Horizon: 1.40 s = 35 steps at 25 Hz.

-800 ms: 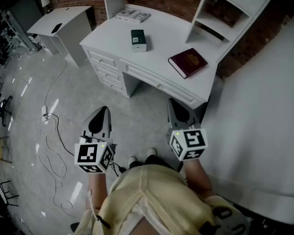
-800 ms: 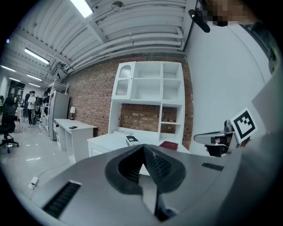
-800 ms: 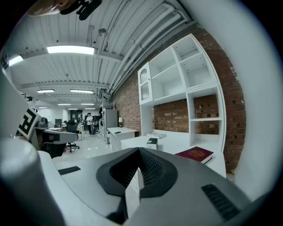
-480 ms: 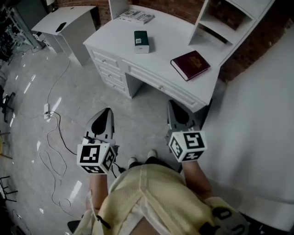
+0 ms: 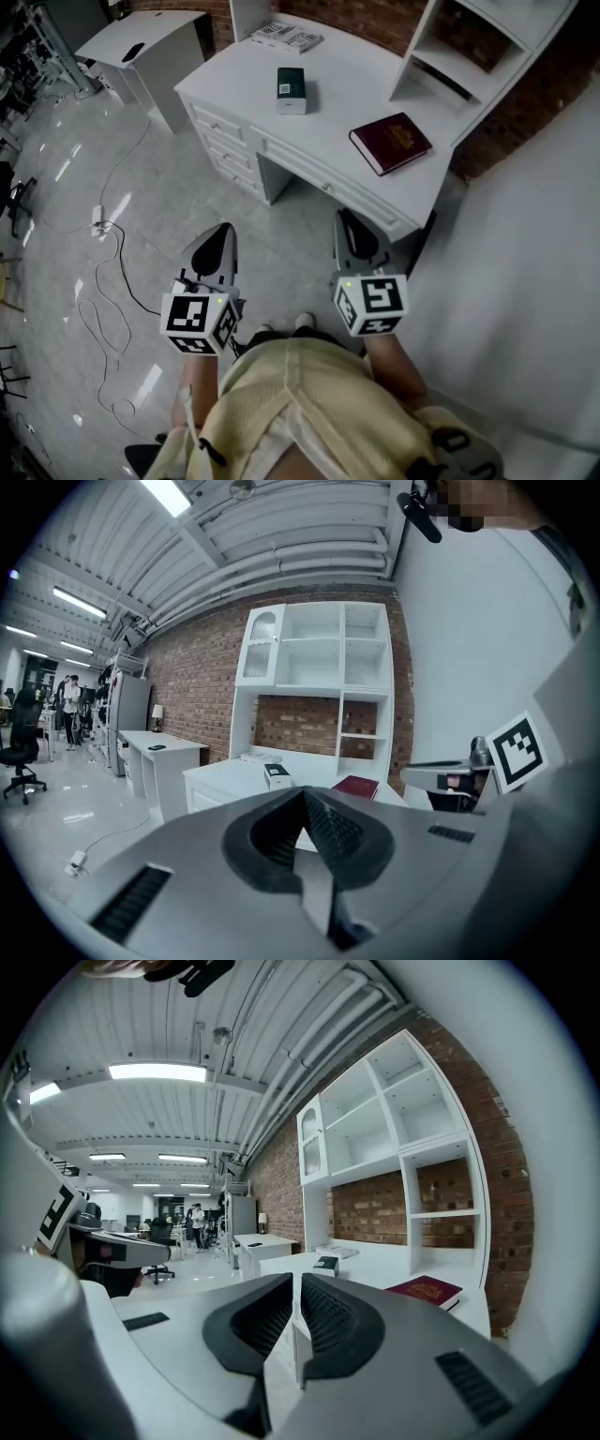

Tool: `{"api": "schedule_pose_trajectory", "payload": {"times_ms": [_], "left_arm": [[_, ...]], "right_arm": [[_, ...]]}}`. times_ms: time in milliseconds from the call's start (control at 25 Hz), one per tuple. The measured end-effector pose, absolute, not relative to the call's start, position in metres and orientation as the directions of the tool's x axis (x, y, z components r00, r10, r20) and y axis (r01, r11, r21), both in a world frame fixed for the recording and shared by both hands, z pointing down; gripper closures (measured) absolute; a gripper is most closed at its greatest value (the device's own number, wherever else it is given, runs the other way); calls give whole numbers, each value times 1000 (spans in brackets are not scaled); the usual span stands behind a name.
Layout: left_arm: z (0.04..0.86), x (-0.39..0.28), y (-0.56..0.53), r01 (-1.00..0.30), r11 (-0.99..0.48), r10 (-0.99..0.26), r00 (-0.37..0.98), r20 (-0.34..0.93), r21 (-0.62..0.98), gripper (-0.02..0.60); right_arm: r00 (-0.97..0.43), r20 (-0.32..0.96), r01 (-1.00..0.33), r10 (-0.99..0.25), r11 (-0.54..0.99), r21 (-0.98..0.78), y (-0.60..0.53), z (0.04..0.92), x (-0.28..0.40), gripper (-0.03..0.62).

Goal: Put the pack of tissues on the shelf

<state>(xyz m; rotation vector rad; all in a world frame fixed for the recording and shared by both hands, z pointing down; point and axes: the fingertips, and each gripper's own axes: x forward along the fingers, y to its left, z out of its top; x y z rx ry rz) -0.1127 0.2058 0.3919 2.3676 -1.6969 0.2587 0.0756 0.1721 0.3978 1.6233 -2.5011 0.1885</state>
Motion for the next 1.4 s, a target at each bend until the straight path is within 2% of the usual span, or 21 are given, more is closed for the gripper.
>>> {"api": "schedule_pose_trajectory", "payload": {"times_ms": [120, 240, 600, 1000, 1400], "left_arm": [[392, -105, 206, -952, -300, -914, 306, 266, 61, 580], [396, -107, 206, -959, -279, -920, 284, 271, 57, 580], [405, -123, 177, -956, -280, -918, 292, 267, 83, 580], [414, -176, 113, -941, -320, -894, 339, 292, 112, 580], [428, -226, 59, -928, -348, -875, 371, 310, 129, 580]], "right_arm": [[-419, 204, -906, -885, 424, -23, 166, 403, 78, 572], [-452, 228, -889, -863, 456, -37, 160, 415, 71, 496], [-468, 265, -878, -843, 477, -35, 135, 436, 47, 367], [-408, 286, -909, -867, 414, -42, 76, 442, 0, 315], [-348, 309, -937, -885, 336, -91, 12, 463, -35, 232]]}}
